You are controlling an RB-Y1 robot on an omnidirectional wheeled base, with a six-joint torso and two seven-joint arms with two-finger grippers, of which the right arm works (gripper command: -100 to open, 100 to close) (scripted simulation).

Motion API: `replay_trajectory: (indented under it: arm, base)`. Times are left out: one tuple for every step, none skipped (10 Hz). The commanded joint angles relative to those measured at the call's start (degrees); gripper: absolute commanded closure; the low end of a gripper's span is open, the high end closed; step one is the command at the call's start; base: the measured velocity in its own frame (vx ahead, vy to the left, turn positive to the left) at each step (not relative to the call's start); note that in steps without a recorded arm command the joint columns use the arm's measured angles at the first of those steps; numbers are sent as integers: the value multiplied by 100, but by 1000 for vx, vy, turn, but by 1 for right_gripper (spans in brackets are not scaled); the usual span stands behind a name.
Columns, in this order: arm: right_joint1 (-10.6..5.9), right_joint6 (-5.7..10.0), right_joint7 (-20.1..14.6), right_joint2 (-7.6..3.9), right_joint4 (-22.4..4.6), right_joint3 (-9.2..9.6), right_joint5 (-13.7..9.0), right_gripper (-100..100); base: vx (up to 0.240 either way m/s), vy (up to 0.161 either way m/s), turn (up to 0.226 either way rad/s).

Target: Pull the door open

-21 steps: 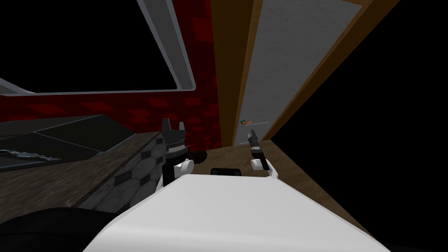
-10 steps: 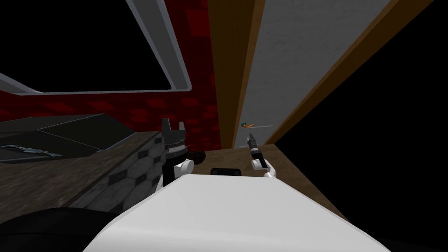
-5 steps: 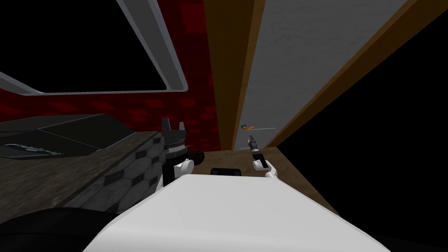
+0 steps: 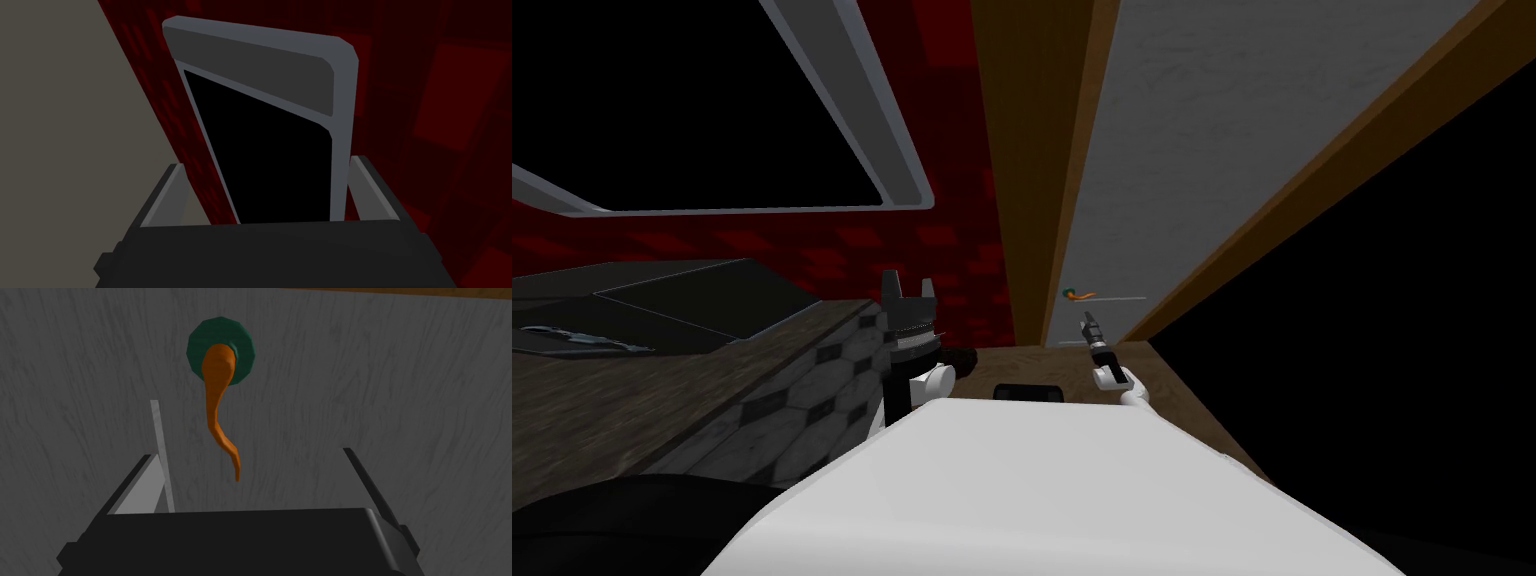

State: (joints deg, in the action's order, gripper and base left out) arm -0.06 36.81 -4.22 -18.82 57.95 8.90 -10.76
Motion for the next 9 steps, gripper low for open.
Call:
replay_trajectory:
  arm:
    - [-98,33,-32,-33,-238,17,-27,-100]
    - [-130,40,-46,-51,-323,24,-39,-100]
    - [-162,48,-61,-70,-408,31,-52,-100]
    - [-194,56,-75,-88,-492,37,-64,-100]
    - [-232,66,-93,-111,-594,46,-79,-100]
    - [-262,74,-107,-128,-676,52,-90,-100]
    - [-210,54,-93,-119,-573,45,-83,-100]
    - [-213,119,-122,-186,-728,-100,-150,-100]
    - [-213,149,-135,-215,-794,-165,-179,-100]
  base:
    - [71,-60,45]
    - [61,-52,38]
    - [52,-55,33]
    - [47,-47,38]
    - [55,-47,38]
    - [63,-52,30]
    - [28,-24,8]
    - [52,35,275]
    - [73,52,297]
